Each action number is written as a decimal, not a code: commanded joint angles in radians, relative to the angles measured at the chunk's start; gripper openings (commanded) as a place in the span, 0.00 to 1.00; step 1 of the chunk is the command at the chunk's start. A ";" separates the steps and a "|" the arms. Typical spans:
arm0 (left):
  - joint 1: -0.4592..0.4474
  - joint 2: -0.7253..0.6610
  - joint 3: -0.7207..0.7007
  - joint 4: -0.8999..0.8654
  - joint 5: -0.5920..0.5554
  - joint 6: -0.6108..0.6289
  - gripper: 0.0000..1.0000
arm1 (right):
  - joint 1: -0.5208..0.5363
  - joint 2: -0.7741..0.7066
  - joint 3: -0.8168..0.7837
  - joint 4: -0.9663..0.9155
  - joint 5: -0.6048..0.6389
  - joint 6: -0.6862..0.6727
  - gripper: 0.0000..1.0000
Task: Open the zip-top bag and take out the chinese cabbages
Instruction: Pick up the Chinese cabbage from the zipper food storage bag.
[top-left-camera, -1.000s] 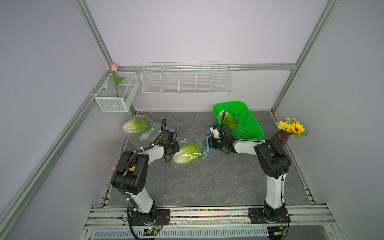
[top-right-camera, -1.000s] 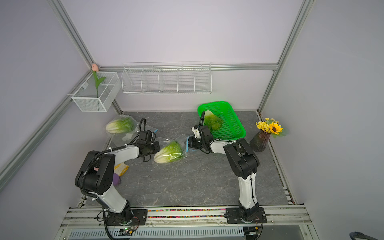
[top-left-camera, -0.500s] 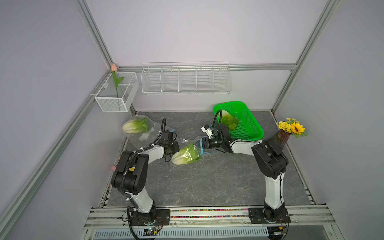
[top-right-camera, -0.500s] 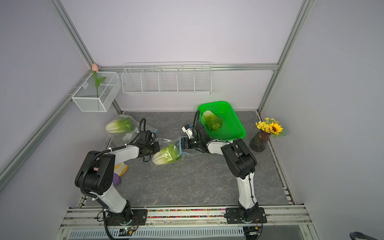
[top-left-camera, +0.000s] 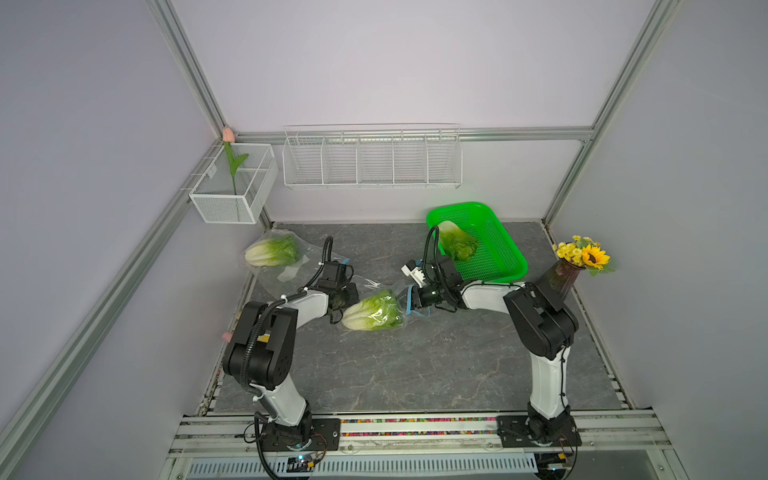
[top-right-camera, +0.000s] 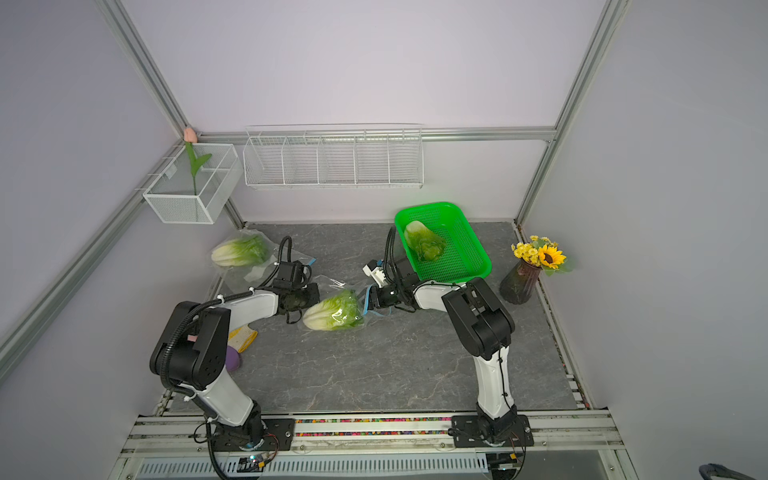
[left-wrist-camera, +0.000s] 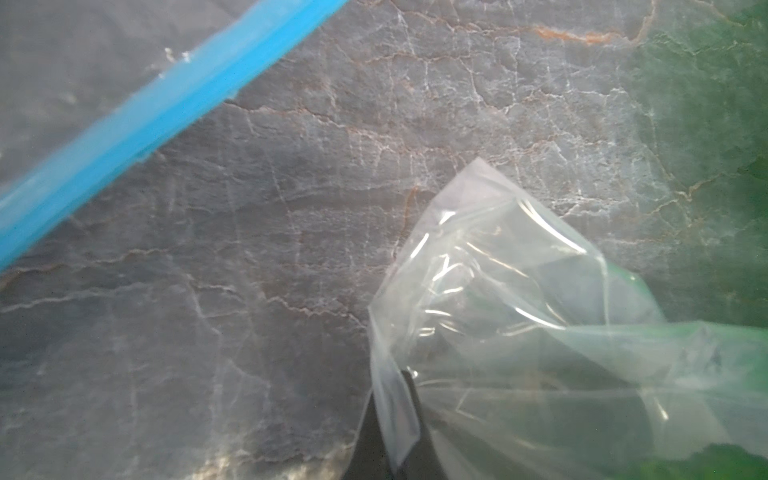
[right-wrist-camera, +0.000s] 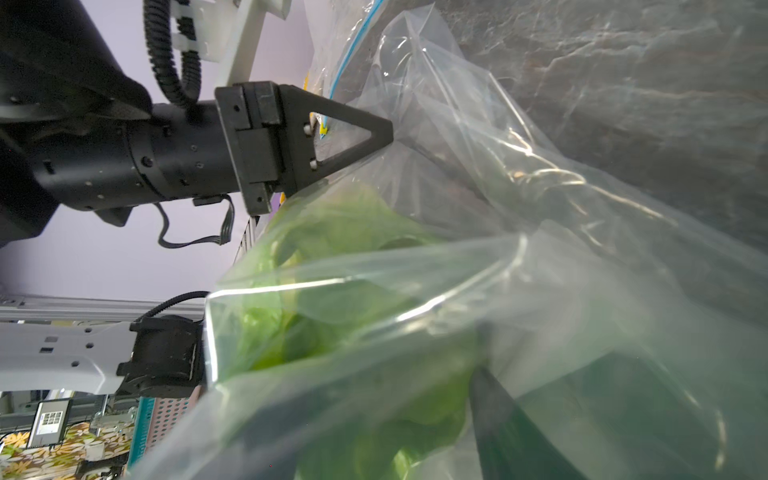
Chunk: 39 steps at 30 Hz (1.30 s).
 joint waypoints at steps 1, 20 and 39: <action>-0.002 -0.003 -0.009 -0.002 -0.009 0.000 0.00 | 0.026 -0.027 0.015 -0.034 -0.065 -0.054 0.67; -0.003 -0.012 -0.010 -0.008 -0.019 -0.003 0.00 | 0.103 0.124 0.210 -0.127 0.003 -0.032 0.35; 0.040 -0.056 -0.055 0.040 -0.026 -0.104 0.00 | -0.014 -0.100 0.014 -0.087 0.106 -0.085 0.07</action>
